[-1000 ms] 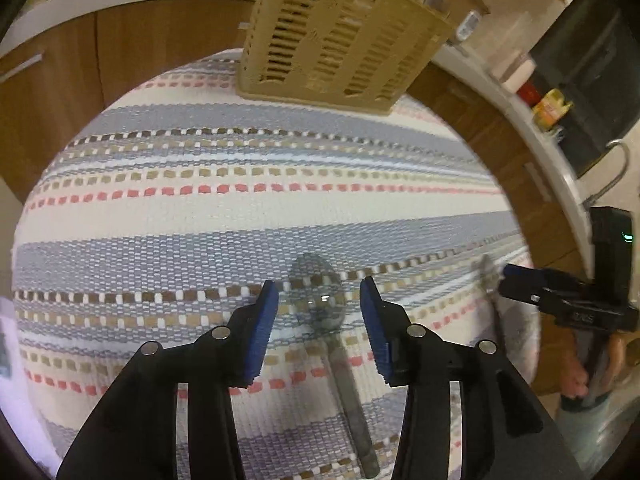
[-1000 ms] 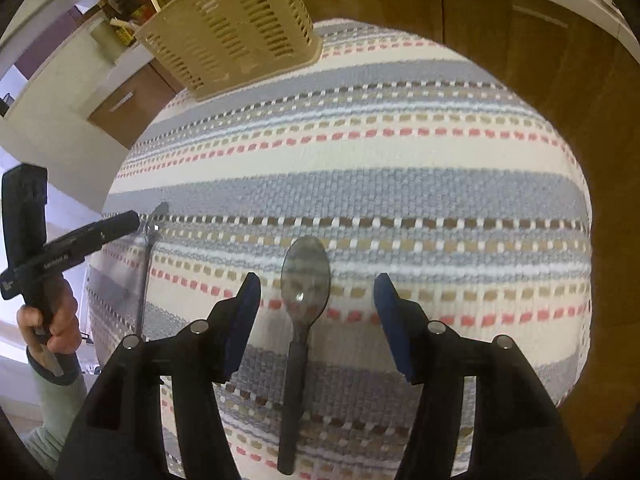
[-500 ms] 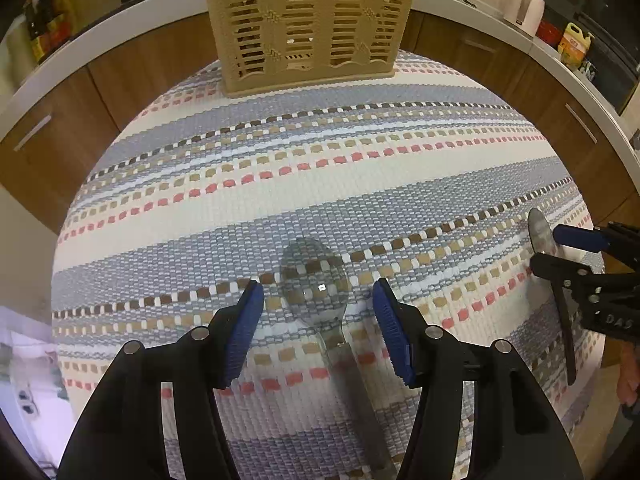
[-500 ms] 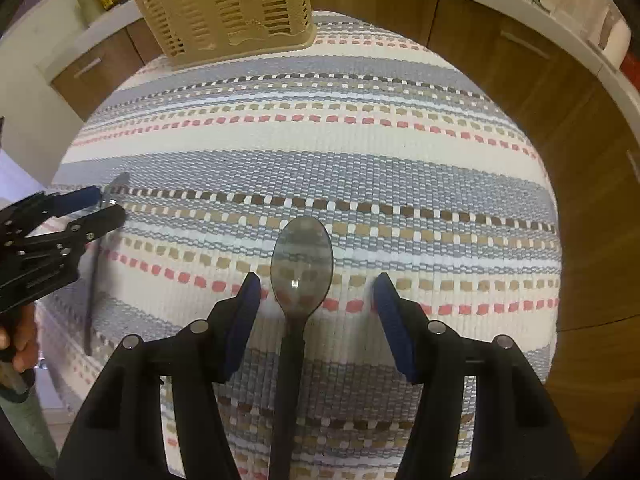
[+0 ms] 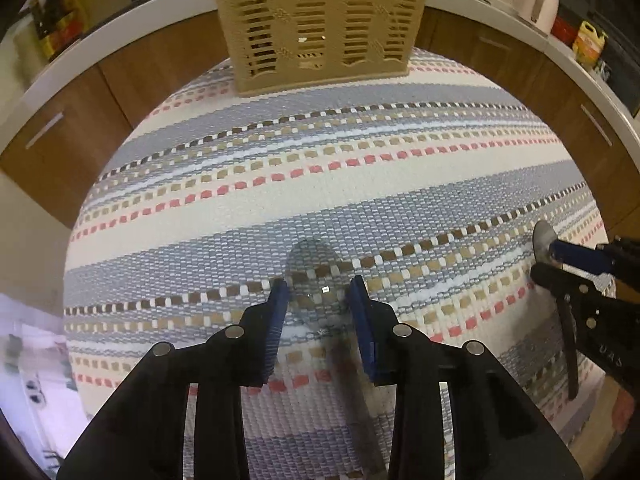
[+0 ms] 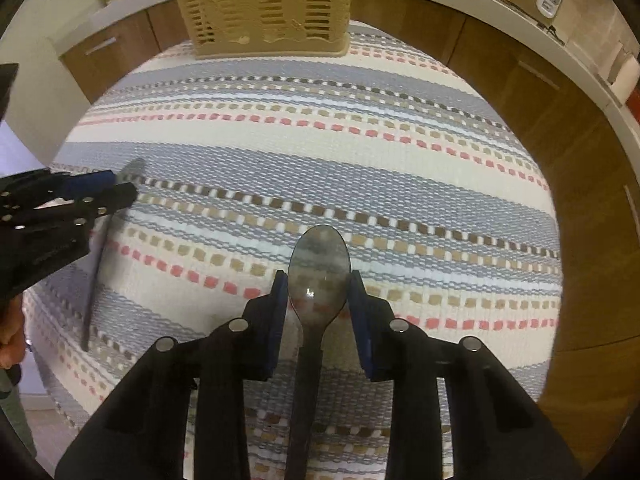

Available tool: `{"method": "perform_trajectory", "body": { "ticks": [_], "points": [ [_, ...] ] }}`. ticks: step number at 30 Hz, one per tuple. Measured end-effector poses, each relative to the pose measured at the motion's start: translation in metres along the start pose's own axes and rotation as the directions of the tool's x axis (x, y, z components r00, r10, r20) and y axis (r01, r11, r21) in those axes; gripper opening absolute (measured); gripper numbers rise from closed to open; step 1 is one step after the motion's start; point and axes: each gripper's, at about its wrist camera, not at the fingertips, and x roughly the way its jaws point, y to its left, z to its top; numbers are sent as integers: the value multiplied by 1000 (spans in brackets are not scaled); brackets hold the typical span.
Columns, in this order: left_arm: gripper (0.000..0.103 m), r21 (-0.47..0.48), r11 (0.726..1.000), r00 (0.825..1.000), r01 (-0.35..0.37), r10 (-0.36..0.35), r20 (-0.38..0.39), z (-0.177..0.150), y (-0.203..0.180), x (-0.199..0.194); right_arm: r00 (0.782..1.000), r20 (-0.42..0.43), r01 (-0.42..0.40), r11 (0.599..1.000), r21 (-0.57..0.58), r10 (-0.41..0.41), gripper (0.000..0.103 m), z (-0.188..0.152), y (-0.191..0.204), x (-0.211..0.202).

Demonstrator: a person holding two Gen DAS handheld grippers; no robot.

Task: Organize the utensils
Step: 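Close the left gripper on the clear spoon while the right gripper grasps the black spoon, then lift the clear spoon with the left gripper while the right gripper lifts the black spoon toward the basket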

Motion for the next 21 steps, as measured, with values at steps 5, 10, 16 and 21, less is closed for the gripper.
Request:
{"method": "perform_trajectory", "body": {
  "ticks": [5, 10, 16, 21],
  "points": [
    [26, -30, 996, 995, 87, -85, 56, -5, 4, -10, 996, 72, -44, 999, -17, 46, 27, -1, 3, -18],
    [0, -27, 994, 987, 102, -97, 130, -11, 6, -29, 987, 137, -76, 997, -29, 80, 27, -2, 7, -35],
    [0, -48, 990, 984, 135, -128, 125, -16, 23, -33, 985, 142, -95, 995, -16, 96, 27, -8, 8, -43],
    [1, -69, 980, 978, 186, -179, 104, -17, 42, -27, 985, 127, -121, 993, 6, 119, 28, -8, 0, -35]
  ]
}}
